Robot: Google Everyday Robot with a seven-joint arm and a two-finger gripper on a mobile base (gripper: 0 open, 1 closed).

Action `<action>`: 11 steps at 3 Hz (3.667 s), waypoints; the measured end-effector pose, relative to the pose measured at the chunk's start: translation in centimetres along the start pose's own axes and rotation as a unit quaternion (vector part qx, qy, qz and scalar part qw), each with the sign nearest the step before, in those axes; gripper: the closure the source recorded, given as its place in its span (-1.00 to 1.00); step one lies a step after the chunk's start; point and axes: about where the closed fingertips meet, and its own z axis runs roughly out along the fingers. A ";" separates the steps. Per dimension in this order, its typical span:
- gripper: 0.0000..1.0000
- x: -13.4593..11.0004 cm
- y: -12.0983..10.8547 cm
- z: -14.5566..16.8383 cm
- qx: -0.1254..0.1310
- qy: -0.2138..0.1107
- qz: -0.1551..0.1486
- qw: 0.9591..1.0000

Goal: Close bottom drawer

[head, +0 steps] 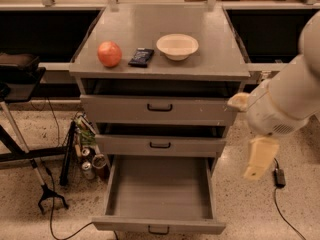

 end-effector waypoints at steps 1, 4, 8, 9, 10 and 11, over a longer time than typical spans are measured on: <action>-1.00 3.7 2.9 10.5 -0.031 -0.037 -0.020 0.999; -1.00 11.0 9.7 22.9 -0.069 -0.133 -0.018 0.989; -0.24 14.3 16.8 45.7 -0.118 -0.251 0.003 0.961; 0.23 15.1 18.7 51.0 -0.135 -0.279 0.039 0.950; 0.85 15.2 20.6 56.4 -0.153 -0.295 0.074 0.940; 1.00 15.0 20.7 59.2 -0.154 -0.295 0.094 0.938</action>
Offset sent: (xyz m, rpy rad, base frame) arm -0.0412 -0.0432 -0.2831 0.2563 0.0888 0.1235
